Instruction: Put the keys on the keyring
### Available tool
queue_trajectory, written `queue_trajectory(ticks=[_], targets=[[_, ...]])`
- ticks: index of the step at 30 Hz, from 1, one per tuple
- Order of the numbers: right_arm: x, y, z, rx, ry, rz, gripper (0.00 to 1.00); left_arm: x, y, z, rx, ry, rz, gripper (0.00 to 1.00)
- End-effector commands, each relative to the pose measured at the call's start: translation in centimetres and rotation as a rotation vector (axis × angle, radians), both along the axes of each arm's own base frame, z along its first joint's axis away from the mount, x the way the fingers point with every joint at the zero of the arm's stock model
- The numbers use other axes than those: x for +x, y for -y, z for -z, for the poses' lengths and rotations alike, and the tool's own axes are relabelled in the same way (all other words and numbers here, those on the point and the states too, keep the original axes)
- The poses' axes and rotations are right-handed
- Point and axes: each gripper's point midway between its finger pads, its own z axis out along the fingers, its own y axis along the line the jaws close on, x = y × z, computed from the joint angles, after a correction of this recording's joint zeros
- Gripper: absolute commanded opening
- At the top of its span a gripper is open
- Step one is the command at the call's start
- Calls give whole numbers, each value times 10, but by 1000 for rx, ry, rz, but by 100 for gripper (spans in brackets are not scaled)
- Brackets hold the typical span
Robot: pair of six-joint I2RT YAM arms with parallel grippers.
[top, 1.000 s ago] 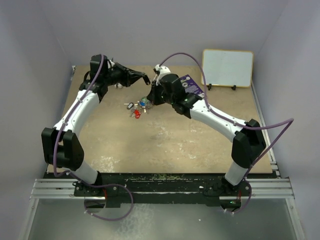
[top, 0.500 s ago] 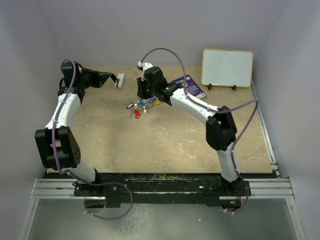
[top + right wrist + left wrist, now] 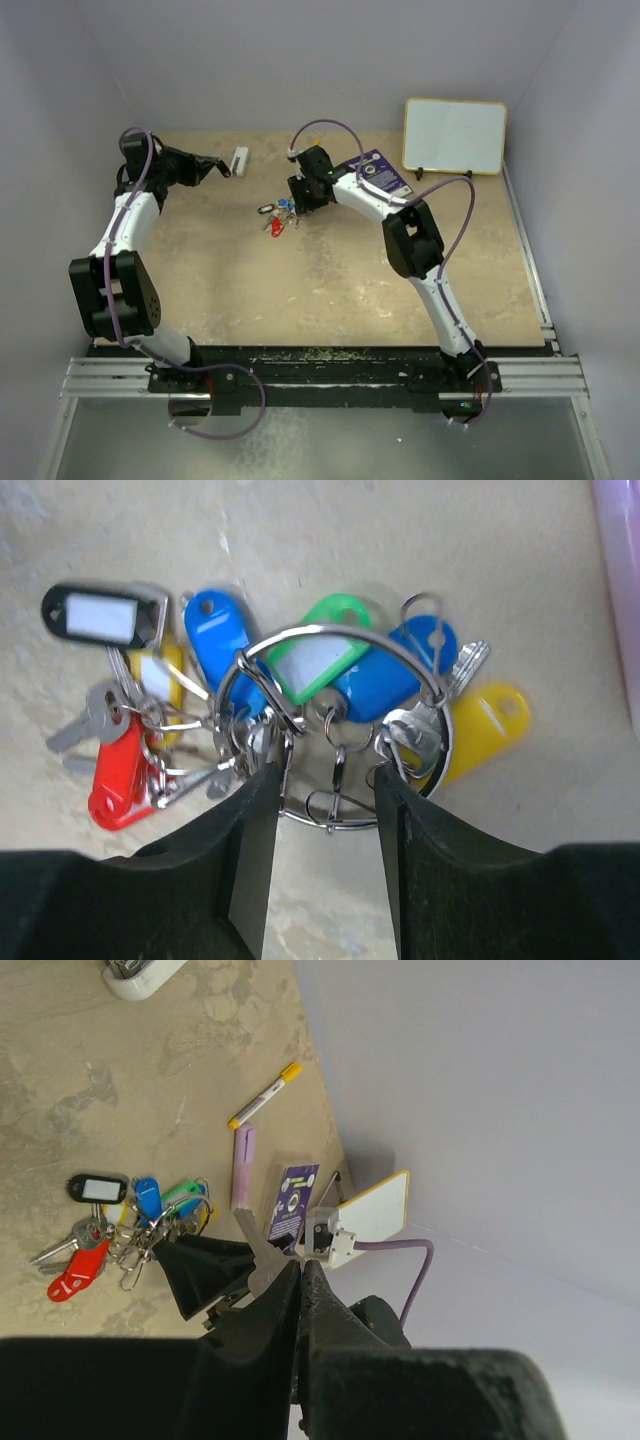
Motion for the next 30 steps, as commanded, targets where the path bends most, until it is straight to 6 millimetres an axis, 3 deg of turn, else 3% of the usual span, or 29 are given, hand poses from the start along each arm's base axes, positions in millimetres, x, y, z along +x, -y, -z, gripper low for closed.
queue_trajectory(ticks=[1,3,7,10,14,17,20,22,26,30], targets=[[-24,12,-6,-15,-47,-23,45,5,-5,-2,35,38,2,4],[-48,30,9,-62,-117,-10,43,7,-6,2,35,31,2,4],[-98,70,9,-122,-207,63,41,8,-4,7,26,21,17,4],[-148,98,-6,-123,-287,172,41,8,-1,9,17,17,36,4],[-213,120,-48,-127,-382,288,45,7,3,14,4,0,58,4],[-223,117,-91,-67,-352,315,49,7,6,17,6,-11,74,4],[-211,114,-128,-33,-277,326,50,5,12,16,19,-11,95,4],[-199,109,-138,-23,-222,290,48,3,18,16,24,-11,109,4],[-197,92,-117,-25,-205,138,24,-4,35,19,30,-13,148,4],[-200,88,-95,-73,-166,4,25,-12,49,20,38,-15,188,4]])
